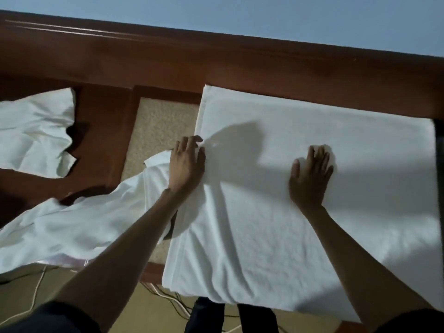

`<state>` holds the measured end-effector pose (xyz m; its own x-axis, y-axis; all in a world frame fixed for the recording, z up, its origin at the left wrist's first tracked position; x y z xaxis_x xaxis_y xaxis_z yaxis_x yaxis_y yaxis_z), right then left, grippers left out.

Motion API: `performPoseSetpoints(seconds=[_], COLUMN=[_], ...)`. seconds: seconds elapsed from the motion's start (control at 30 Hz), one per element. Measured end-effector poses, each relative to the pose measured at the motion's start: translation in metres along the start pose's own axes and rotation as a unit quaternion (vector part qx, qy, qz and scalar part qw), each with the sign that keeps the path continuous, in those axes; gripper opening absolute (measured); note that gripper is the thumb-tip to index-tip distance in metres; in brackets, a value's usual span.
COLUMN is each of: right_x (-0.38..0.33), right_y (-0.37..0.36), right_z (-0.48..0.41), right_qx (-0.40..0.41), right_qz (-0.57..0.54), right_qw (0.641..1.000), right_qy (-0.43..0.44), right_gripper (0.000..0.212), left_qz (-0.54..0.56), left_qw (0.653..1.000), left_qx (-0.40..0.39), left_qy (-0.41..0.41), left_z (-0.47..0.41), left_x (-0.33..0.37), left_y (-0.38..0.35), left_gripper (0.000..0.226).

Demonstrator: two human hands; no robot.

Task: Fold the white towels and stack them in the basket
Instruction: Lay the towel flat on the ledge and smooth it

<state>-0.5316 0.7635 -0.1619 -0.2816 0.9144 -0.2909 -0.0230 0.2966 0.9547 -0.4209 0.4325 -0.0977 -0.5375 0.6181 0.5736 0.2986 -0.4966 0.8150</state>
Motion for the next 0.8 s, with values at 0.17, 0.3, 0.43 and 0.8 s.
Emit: performPoseSetpoints(seconds=[0.17,0.3,0.43,0.8], right_x=[-0.022,-0.035,-0.037,-0.029], right_y=[-0.005,0.000,0.007,0.017], right_z=[0.051,0.079,0.117,0.212], right_qx=[-0.022,-0.051,-0.091,-0.102], right_qz=[-0.012,-0.029,-0.039,0.029], right_qw=[1.000,0.998,0.995,0.993], right_qy=[0.003,0.012,0.011,0.058], right_gripper=[0.066,0.063,0.064,0.059], left_qz=[-0.201,-0.317,-0.324,-0.349], left_qw=[0.978,0.944,0.938,0.926], left_qx=[-0.037,-0.071,-0.086,-0.120], left_qy=[0.028,0.051,0.092,0.082], left_z=[0.079,0.109,0.120,0.135], left_x=[-0.043,-0.057,-0.058,-0.053], left_y=[0.010,0.015,0.024,0.020], left_gripper=[0.029,0.055,0.061,0.047])
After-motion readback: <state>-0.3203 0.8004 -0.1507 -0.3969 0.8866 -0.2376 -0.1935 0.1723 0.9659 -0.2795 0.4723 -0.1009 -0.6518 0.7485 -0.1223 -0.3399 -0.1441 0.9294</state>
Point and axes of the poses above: each hand's wrist, its own z-axis away from the middle knuckle, its own y-axis out of the back of the hand, x = y × z, the point moved 7 cm from there along -z, towards the middle knuckle, and after that the axes turned 13 degrees about y, right-handed, at the moved point
